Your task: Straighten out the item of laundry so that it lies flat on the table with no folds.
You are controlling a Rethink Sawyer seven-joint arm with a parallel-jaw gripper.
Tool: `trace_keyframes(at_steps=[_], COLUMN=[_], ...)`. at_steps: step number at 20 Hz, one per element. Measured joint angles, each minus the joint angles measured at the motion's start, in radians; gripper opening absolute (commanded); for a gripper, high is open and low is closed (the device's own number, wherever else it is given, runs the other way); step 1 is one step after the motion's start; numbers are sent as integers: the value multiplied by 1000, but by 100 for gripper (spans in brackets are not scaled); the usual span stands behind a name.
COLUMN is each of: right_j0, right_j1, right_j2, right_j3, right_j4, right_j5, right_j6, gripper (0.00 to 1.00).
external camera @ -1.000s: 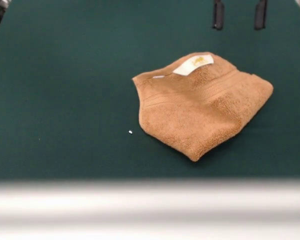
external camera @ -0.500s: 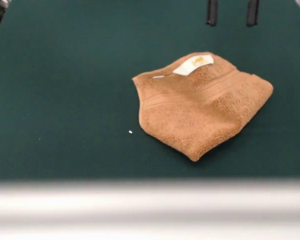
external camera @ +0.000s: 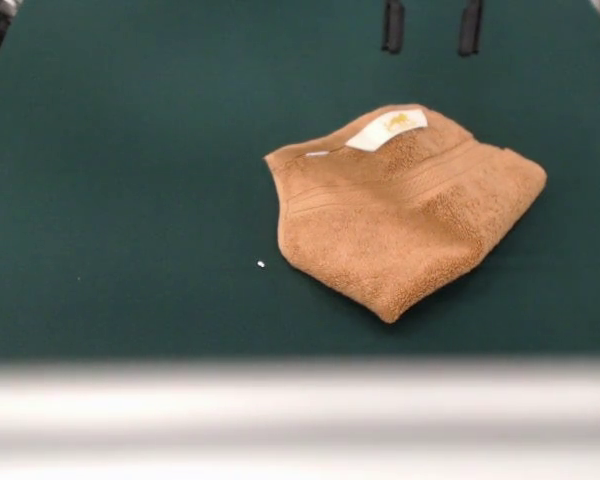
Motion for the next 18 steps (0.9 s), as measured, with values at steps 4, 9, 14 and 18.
trace_keyframes(at_steps=[4,9,14,18], right_j0=[-7,-26,-53,-61], right_j1=[0,1,16,41], right_j2=[-12,-16,-19,-23], right_j3=[3,9,13,13], right_j4=[-6,-37,-57,-57], right_j5=[0,0,-5,-23], right_j6=[0,0,0,0], gripper=[100,100,100,100])
